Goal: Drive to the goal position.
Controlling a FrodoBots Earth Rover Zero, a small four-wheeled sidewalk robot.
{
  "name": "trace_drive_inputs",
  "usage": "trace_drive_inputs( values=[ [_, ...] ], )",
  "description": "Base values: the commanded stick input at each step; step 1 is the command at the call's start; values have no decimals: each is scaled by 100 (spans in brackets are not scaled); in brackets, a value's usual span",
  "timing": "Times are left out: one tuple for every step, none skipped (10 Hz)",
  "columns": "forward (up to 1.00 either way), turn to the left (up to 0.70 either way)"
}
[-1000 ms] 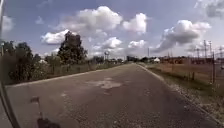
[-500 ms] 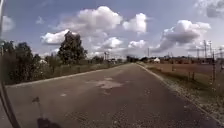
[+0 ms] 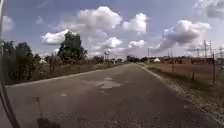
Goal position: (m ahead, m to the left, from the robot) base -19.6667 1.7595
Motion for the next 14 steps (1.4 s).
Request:
trace_drive_inputs(
  values=[
    [4, 0],
    [4, 0],
    [4, 0],
    [4, 0],
    [4, 0],
    [4, 0],
    [4, 0],
    [4, 0],
    [4, 0],
    [4, 0],
    [4, 0],
    [4, 0],
    [0, 0],
    [0, 0]
  ],
)
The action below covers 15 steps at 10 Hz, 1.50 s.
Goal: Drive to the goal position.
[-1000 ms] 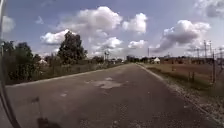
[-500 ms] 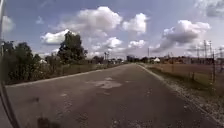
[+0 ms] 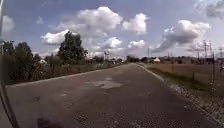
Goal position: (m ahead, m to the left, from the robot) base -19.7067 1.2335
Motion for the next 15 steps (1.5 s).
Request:
trace_drive_inputs(
  values=[
    [0, 0],
    [0, 0],
    [0, 0],
    [0, 0],
    [0, 0],
    [0, 0],
    [0, 0],
    [3, 0],
    [5, 0],
    [5, 0],
    [5, 0],
    [4, 0],
    [0, 0],
    [0, 0],
    [0, 0]
  ],
)
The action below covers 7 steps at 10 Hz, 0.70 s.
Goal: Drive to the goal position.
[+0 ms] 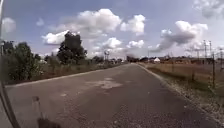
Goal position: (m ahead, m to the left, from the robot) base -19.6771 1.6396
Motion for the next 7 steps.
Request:
trace_drive_inputs(
  values=[
    [0, 0],
    [0, 0],
    [0, 0],
    [0, 0],
    [0, 0],
    [0, 0],
    [-2, 0]
  ],
)
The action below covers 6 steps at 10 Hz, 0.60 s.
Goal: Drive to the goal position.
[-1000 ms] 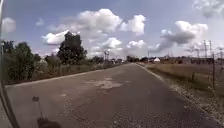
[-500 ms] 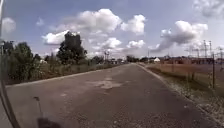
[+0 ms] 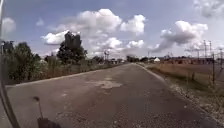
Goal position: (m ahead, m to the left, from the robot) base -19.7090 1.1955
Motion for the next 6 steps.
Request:
trace_drive_inputs(
  values=[
    [-18, 0],
    [-18, 0],
    [-18, 0],
    [-18, 0],
    [-18, 0],
    [-6, 0]
  ],
)
